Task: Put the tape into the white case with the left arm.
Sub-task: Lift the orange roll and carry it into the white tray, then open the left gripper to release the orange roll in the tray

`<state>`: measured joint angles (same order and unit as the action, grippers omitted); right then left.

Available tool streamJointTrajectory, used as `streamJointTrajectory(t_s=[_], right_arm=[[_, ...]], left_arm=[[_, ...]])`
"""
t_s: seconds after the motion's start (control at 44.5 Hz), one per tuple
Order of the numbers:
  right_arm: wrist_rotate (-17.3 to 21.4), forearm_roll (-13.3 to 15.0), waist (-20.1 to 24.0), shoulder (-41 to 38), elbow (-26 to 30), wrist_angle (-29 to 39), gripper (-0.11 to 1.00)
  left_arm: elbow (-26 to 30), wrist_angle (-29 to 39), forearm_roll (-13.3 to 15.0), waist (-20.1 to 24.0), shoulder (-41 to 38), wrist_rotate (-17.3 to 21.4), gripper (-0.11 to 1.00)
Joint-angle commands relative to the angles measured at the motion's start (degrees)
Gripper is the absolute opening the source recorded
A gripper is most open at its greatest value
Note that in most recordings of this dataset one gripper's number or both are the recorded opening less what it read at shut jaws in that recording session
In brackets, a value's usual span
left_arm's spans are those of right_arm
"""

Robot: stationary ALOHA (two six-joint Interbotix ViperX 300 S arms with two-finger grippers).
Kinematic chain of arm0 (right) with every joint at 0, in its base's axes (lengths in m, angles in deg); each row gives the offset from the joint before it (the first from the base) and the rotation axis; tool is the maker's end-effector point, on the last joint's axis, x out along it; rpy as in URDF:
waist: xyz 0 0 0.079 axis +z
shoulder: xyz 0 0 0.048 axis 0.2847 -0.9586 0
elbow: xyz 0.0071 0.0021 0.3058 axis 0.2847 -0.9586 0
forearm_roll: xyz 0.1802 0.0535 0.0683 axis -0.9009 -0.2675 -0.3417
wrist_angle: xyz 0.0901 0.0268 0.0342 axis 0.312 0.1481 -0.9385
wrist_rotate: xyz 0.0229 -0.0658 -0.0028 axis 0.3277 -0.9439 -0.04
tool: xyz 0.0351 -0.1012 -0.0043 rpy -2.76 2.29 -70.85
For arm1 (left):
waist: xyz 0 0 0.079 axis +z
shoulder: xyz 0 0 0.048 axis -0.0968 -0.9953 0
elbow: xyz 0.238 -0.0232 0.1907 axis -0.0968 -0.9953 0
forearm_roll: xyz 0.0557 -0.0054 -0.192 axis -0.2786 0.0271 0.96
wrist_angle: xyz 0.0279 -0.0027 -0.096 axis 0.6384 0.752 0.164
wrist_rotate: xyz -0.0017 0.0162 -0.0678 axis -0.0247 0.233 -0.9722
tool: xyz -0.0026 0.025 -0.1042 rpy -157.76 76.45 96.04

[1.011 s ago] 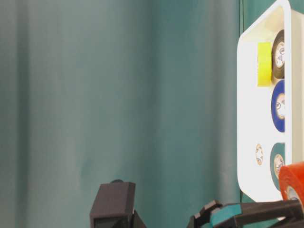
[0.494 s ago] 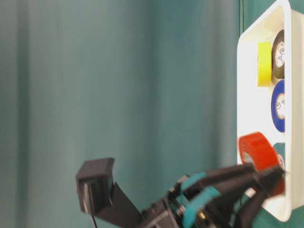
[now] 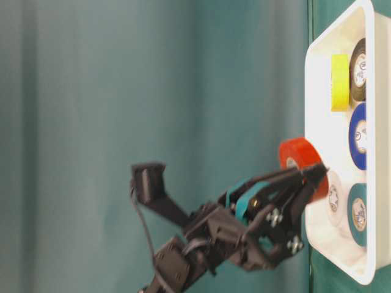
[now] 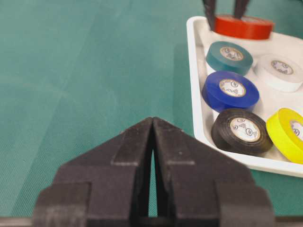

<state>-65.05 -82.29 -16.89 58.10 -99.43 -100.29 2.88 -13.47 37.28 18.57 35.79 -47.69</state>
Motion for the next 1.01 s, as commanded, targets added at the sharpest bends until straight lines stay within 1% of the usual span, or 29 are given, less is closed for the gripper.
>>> streamJointTrajectory(t_s=[0.0,0.135,0.359,0.494,0.808,0.853,0.943,0.966,0.988], right_arm=[[0.1,0.1,0.0,-0.4,1.2,-0.4,-0.09],[0.1,0.1,-0.1,-0.4,1.2,-0.3,-0.09],[0.1,0.1,0.0,-0.4,1.1,-0.3,-0.09],[0.1,0.0,0.0,-0.4,1.1,-0.2,-0.09],[0.1,0.1,-0.1,-0.4,1.1,-0.1,-0.09],[0.1,0.1,-0.1,-0.4,1.1,-0.1,-0.09],[0.1,0.1,-0.1,-0.4,1.1,-0.1,-0.09],[0.1,0.1,0.0,-0.4,1.1,-0.1,-0.09],[0.1,0.0,-0.1,-0.4,1.1,-0.1,-0.09]], left_arm=[[3.4,-0.3,-0.1,1.4,-0.6,1.1,0.26],[6.2,-0.4,-0.1,3.1,-3.1,2.6,0.26],[9.4,-0.4,-0.1,5.7,-6.1,2.8,0.26],[9.8,-0.4,-0.1,6.9,-6.8,3.0,0.26],[9.5,-0.6,-0.1,6.8,-6.9,2.7,0.27],[9.4,-0.6,-0.1,6.6,-6.8,2.7,0.35],[9.1,-0.6,-0.1,6.2,-6.3,2.7,0.59],[9.0,-0.6,-0.1,6.2,-6.2,2.8,0.67],[9.0,-0.6,-0.1,6.1,-6.1,2.8,0.73]])
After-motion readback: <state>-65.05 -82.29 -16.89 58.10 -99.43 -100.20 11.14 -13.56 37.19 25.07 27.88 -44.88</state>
